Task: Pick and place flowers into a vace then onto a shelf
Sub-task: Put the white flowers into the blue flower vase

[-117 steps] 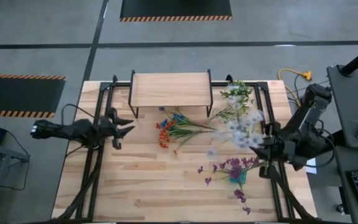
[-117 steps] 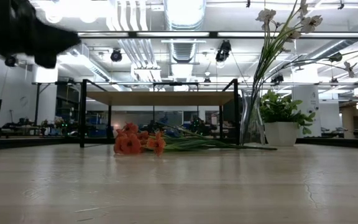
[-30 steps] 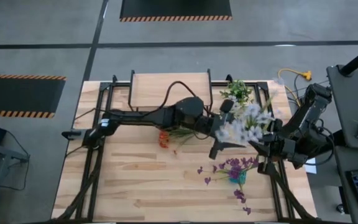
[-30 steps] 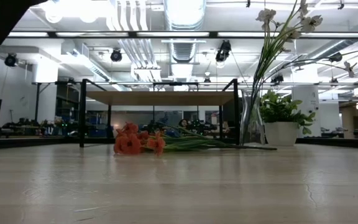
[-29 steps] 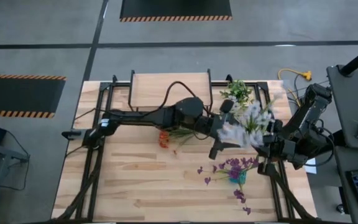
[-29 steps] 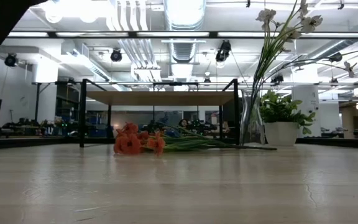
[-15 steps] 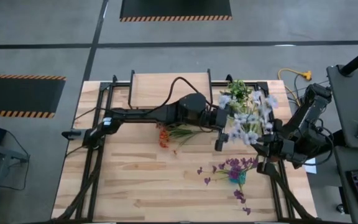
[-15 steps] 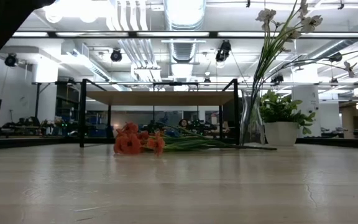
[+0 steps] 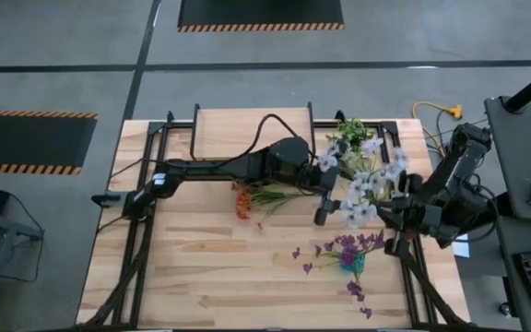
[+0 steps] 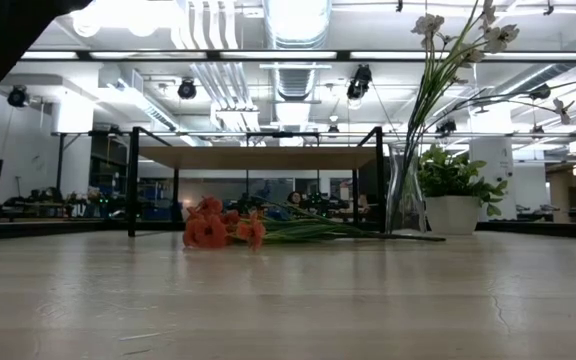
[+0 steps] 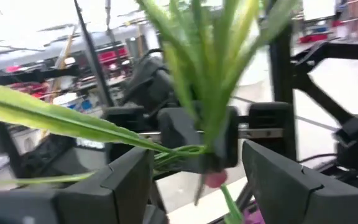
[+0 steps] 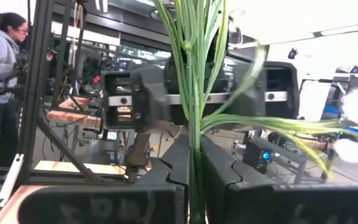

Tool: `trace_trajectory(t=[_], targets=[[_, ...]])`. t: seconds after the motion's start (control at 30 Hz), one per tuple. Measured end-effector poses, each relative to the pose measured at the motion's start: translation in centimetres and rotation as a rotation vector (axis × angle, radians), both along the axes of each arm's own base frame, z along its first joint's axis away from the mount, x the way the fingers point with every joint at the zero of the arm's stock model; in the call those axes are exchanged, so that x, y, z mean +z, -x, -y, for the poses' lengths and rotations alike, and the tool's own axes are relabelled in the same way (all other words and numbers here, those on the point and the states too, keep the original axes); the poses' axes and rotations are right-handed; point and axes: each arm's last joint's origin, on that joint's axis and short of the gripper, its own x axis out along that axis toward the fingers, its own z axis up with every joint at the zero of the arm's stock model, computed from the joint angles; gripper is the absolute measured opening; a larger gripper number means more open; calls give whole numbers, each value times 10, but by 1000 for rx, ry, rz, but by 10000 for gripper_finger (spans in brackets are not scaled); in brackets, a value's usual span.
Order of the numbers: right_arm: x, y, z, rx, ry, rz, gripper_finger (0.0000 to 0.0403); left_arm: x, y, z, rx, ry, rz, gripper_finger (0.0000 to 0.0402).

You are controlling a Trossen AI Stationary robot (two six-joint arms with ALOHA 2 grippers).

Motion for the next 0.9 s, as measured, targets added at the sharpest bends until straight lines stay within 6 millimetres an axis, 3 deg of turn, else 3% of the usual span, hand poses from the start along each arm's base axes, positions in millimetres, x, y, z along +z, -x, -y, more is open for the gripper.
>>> trace_trajectory(t=[0.37,0.67,0.9], targets=[[2,1,2,28,12,26,11,0,0,0,-24,-21,5,226],[4,5,-2,94,24,55,11,2,4,-39,100,-30,-28,226],[5,7,-1,92,34,54,11,2,5,-45,37,50,-58,226]])
